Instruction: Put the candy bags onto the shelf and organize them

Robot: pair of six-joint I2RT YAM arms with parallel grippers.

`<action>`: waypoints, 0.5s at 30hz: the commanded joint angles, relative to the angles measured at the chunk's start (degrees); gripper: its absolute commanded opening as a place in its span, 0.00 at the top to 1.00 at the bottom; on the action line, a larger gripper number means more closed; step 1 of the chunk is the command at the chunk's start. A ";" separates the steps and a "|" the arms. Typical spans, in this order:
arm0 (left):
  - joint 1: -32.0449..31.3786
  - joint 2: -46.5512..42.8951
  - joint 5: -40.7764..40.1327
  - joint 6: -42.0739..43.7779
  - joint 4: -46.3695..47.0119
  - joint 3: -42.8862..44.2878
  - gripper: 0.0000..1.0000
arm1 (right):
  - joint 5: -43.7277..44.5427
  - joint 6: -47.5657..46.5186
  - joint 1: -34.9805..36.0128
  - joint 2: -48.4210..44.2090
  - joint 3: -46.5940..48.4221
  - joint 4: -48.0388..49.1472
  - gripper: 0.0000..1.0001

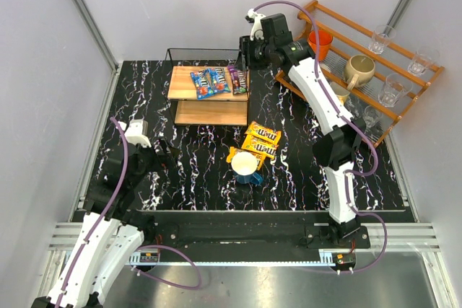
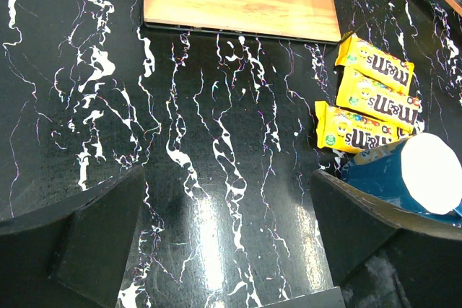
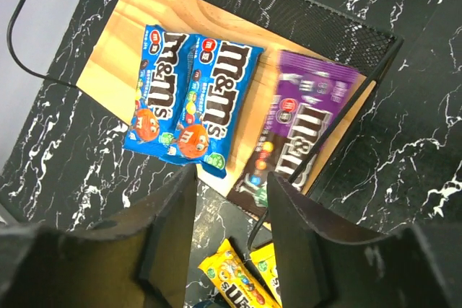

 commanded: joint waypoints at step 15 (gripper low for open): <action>-0.16 -0.39 0.15 0.48 3.07 1.25 0.01 | 9.66 -4.55 4.42 -11.04 -6.46 5.09 0.50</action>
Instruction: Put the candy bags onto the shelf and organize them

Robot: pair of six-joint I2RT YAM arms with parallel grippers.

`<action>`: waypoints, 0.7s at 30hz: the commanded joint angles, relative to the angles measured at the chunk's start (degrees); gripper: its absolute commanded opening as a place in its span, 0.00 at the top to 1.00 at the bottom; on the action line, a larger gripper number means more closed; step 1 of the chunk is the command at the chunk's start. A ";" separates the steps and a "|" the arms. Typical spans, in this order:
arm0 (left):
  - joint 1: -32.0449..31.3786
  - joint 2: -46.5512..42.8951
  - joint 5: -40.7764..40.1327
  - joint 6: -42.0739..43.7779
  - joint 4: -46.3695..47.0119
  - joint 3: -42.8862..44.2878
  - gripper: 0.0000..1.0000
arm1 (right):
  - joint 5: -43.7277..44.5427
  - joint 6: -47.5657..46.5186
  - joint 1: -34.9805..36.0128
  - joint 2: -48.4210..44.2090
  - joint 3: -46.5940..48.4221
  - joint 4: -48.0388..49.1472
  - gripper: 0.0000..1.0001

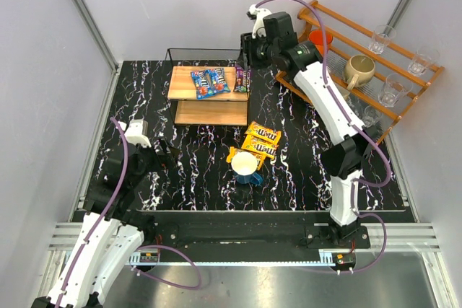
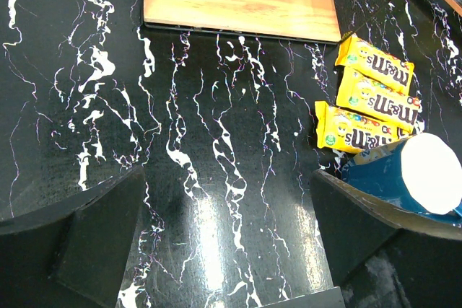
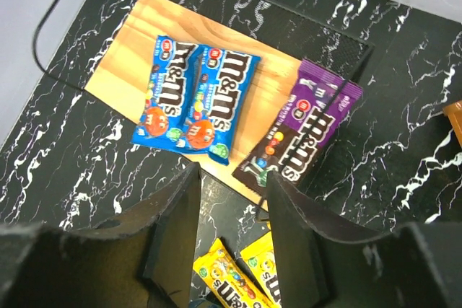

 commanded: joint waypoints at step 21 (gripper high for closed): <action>-0.16 -0.30 0.67 0.48 3.15 1.34 0.01 | 26.02 3.07 7.35 10.61 10.62 -1.77 0.53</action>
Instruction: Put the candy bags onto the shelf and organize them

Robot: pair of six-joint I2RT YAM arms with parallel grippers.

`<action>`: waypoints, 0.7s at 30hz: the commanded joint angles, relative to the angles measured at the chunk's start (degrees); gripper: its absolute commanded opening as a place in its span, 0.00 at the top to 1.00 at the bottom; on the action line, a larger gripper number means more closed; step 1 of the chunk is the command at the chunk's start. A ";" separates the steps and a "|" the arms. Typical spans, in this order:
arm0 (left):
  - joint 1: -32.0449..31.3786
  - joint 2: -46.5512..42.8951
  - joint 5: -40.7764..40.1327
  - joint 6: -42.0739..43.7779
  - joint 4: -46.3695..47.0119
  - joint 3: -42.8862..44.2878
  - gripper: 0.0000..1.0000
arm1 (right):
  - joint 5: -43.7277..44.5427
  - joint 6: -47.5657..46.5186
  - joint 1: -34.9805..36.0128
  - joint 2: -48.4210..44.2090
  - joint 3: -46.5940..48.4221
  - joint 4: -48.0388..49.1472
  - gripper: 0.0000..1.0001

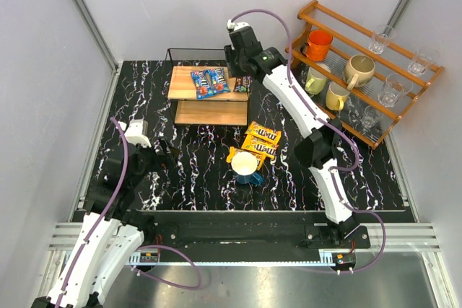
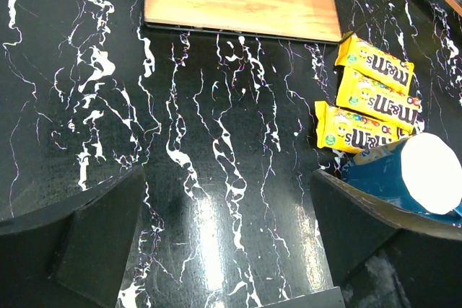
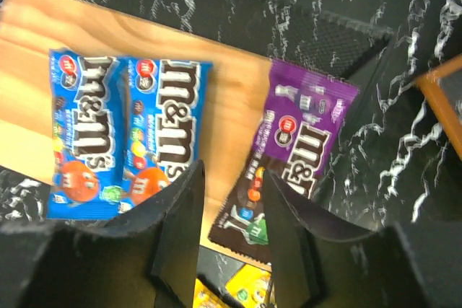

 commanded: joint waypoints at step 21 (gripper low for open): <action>-0.16 -0.37 0.74 0.48 3.16 1.25 0.01 | 12.00 9.37 -6.02 -39.44 -59.07 41.08 0.75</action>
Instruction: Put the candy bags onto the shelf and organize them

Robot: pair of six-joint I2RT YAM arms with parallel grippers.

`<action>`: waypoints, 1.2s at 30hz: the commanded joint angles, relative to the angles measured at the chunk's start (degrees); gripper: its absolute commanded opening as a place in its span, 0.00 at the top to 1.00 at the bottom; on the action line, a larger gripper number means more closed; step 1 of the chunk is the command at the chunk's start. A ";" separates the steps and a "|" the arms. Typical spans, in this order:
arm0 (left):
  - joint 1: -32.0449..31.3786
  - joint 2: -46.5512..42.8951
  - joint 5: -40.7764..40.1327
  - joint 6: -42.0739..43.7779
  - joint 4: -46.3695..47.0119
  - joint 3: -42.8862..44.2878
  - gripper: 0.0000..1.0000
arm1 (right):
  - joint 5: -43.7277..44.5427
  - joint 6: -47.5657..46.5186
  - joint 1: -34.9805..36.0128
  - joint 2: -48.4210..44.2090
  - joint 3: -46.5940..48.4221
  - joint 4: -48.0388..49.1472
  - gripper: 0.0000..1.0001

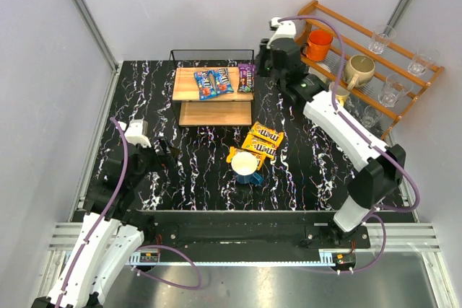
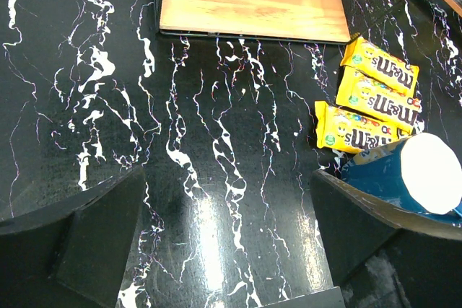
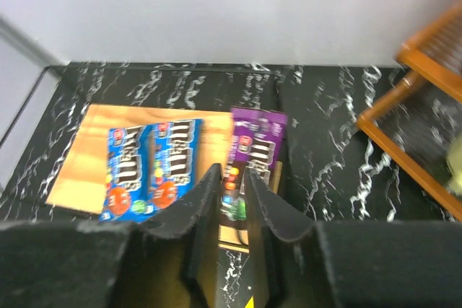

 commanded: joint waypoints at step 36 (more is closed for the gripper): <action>-0.16 -0.15 0.30 0.48 3.13 1.17 0.01 | -31.38 13.64 -13.78 12.71 -3.54 9.23 1.00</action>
